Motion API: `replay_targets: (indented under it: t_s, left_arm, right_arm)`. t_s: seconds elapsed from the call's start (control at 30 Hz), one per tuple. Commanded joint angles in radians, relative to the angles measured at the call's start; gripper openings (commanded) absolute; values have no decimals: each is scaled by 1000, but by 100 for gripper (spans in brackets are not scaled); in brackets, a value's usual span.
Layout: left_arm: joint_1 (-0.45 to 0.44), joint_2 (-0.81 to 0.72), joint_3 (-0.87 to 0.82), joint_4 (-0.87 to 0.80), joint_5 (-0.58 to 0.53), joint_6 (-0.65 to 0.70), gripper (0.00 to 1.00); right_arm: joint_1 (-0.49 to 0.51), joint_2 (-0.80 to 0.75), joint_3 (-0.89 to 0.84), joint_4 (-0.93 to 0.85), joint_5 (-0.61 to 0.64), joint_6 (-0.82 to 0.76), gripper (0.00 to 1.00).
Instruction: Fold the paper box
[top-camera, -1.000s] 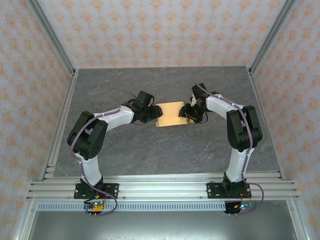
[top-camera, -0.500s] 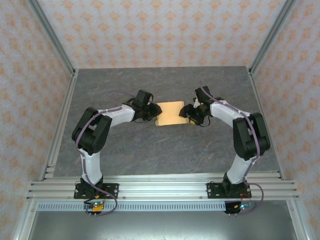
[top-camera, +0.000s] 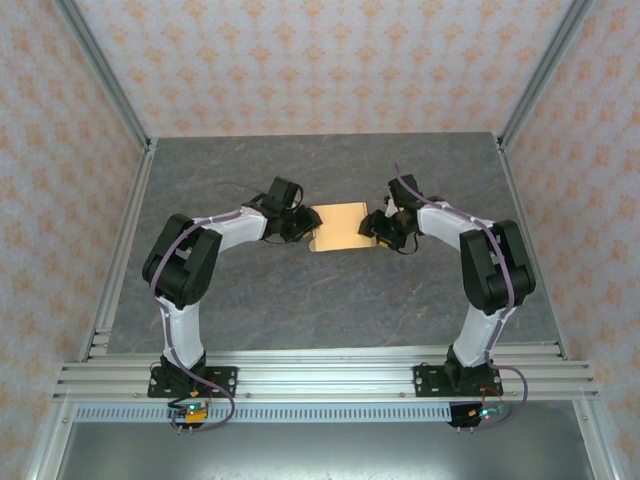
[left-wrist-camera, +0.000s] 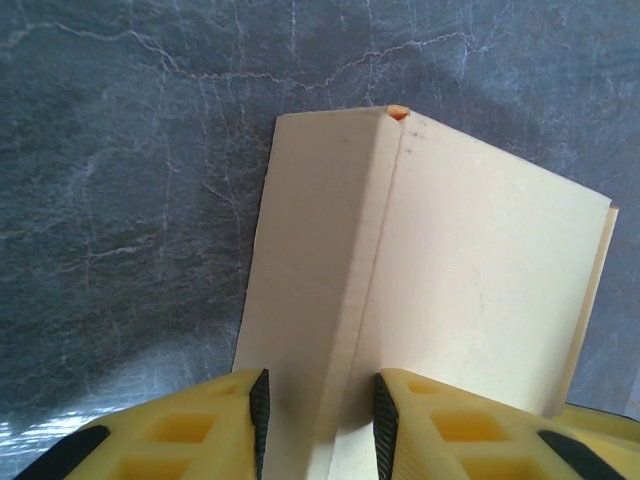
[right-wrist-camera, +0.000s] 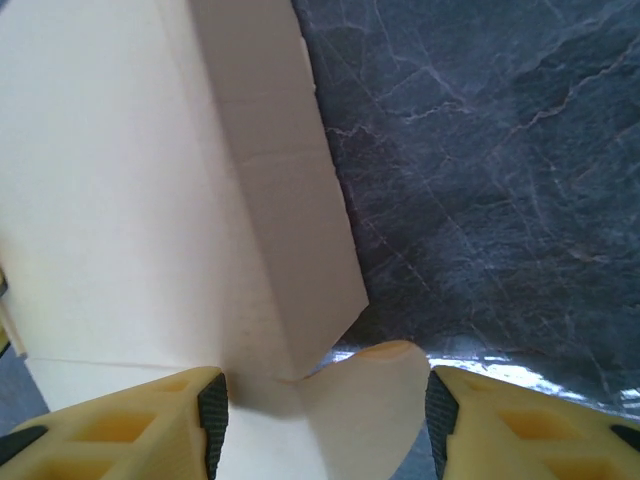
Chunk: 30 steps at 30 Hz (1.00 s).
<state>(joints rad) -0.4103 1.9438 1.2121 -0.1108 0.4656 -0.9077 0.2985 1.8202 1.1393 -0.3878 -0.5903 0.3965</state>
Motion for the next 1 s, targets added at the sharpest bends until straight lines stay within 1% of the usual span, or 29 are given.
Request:
replay_targets:
  t_s: [0.0, 0.17, 0.3, 0.43, 0.57, 0.77, 0.87, 0.97]
  left_arm:
    - [17, 43, 26, -128, -19, 48, 35]
    - [21, 59, 79, -180, -30, 107, 38]
    - [23, 61, 121, -206, -37, 137, 42]
    - [26, 30, 153, -233, -53, 182, 48]
    - [37, -27, 177, -313, -97, 234, 53]
    - [53, -169, 100, -380, -134, 286, 57]
    - [38, -215, 26, -347, -122, 290, 57]
    - [3, -216, -11, -316, -120, 295, 54]
  right_arm:
    - [6, 16, 37, 17, -28, -7, 53]
    - [7, 34, 54, 6, -43, -6, 47]
    - [6, 57, 59, 5, -78, 3, 42]
    - [7, 59, 58, 7, -88, 16, 39]
    - [6, 68, 66, 7, -94, 14, 37]
    - [7, 82, 72, 23, -123, 28, 35]
    - [7, 84, 75, 23, -130, 26, 34]
    - [7, 89, 82, 18, -134, 19, 33]
